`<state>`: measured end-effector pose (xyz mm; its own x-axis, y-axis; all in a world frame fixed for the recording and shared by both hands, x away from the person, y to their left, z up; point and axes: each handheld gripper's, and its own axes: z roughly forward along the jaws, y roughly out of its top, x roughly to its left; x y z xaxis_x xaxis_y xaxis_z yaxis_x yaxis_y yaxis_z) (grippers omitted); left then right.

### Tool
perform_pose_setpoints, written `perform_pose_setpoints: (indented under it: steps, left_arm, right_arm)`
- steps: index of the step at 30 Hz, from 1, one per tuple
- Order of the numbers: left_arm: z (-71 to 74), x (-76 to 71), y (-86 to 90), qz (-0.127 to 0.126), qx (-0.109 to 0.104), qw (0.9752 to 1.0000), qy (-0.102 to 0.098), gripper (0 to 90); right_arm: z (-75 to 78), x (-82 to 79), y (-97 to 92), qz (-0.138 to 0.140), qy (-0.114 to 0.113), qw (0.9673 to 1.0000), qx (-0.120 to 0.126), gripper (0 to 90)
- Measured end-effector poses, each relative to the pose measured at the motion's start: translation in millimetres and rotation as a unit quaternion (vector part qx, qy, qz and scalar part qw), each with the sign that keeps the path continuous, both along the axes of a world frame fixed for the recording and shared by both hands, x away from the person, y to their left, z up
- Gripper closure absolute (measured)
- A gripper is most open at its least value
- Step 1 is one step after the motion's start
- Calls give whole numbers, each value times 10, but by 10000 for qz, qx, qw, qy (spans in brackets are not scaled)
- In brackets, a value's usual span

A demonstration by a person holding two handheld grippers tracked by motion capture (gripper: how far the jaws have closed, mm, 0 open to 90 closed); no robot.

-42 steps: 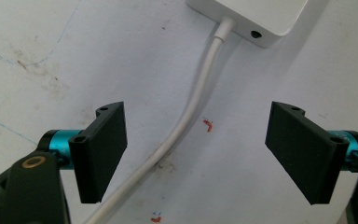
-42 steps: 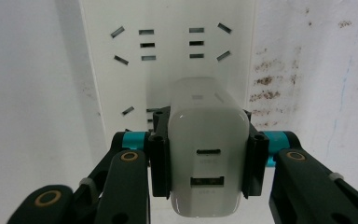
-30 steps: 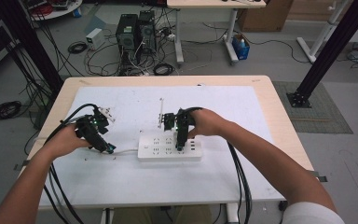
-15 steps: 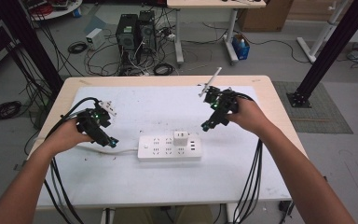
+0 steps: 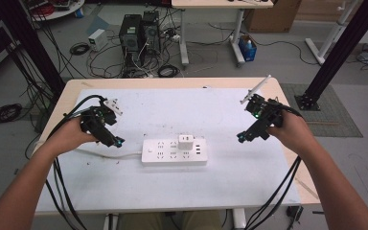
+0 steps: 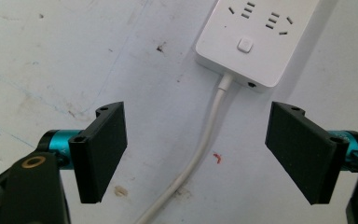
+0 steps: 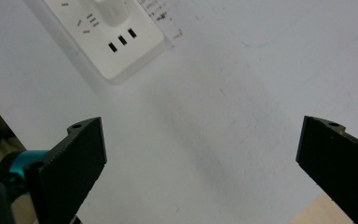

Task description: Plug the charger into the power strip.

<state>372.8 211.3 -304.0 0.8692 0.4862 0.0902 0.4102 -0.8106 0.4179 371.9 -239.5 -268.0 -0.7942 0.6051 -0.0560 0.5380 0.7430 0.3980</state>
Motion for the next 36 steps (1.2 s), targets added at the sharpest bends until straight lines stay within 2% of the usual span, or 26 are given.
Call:
perform_pose_setpoints:
  steps: [6,8,12,17,26,36]
  left_arm:
    - [4,-10,-9,-30,71,10000,-26,208]
    - [-1,-4,-7,32,16,10000,-37,208]
    - [-24,-4,22,106,-14,9999,-45,208]
    - [-61,-22,61,224,-37,9997,-35,208]
    - [-94,-55,117,290,-31,9996,-9,208]
    - [-99,-54,125,362,-64,9993,-75,208]
  right_arm:
    - [-80,-120,-147,-196,32,9998,77,9]
    - [-129,-144,-182,-223,65,9997,79,9]
    - [-141,-124,-165,-204,21,9997,126,9]
    - [-170,-86,-90,-106,55,9999,90,9]
    - [-237,-60,-12,-37,125,9999,23,9]
    - [-254,-88,-51,-104,112,9999,64,9]
